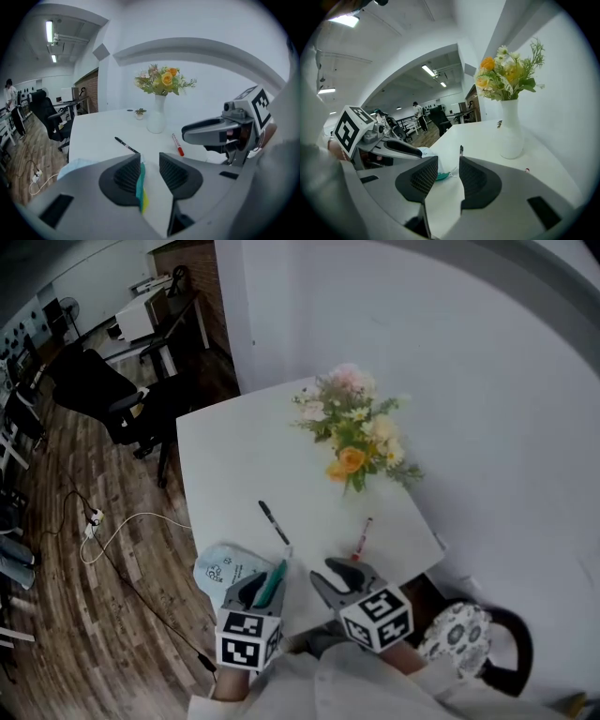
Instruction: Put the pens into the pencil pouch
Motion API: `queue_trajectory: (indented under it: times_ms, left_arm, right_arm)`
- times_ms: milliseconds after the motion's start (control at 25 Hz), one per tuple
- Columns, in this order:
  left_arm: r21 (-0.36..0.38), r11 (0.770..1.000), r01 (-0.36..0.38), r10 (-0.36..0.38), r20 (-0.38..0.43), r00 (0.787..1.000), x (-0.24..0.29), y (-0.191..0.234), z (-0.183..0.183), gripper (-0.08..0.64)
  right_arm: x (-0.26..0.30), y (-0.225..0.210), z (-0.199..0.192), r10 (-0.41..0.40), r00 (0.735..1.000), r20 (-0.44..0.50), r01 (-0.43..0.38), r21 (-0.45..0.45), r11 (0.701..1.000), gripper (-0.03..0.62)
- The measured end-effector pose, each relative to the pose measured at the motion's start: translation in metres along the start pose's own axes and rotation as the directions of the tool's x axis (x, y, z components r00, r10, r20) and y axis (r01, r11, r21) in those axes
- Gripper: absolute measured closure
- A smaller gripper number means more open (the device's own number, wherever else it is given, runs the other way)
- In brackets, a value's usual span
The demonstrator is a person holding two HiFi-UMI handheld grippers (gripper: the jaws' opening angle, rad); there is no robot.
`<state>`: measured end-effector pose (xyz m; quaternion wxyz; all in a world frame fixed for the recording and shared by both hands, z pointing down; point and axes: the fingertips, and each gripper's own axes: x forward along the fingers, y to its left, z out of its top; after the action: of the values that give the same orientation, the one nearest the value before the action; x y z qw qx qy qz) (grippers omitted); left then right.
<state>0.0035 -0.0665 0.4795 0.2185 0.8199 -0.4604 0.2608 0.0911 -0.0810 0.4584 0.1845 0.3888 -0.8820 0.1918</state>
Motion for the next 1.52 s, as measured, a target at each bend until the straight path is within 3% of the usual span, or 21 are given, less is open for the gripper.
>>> queue_trajectory:
  times_ms: [320, 640, 1000, 1240, 1520]
  left_arm:
    - [0.089, 0.995, -0.053, 0.063, -0.114, 0.991, 0.011, 0.010, -0.025, 0.454]
    - [0.173, 0.985, -0.017, 0.066, -0.286, 0.956, 0.014, 0.017, -0.069, 0.454]
    - [0.215, 0.971, 0.105, -0.012, -0.394, 0.919, 0.012, 0.018, -0.096, 0.454]
    - [0.154, 0.974, 0.165, -0.088, -0.412, 0.907, 0.015, 0.019, -0.105, 0.454]
    - [0.160, 0.965, 0.210, -0.120, -0.442, 0.889, 0.020, 0.014, -0.113, 0.456]
  right_arm:
    - [0.002, -0.012, -0.003, 0.075, 0.997, -0.021, -0.076, -0.042, 0.996, 0.471]
    - [0.006, -0.010, -0.018, 0.095, 0.993, -0.064, -0.096, -0.023, 0.995, 0.471]
    - [0.017, 0.000, -0.028, 0.067, 0.991, -0.115, -0.065, 0.016, 0.998, 0.471]
    - [0.022, 0.003, -0.031, 0.049, 0.989, -0.137, -0.046, 0.026, 0.999, 0.471]
    - [0.028, 0.005, -0.038, 0.043, 0.985, -0.165, -0.038, 0.037, 0.999, 0.471]
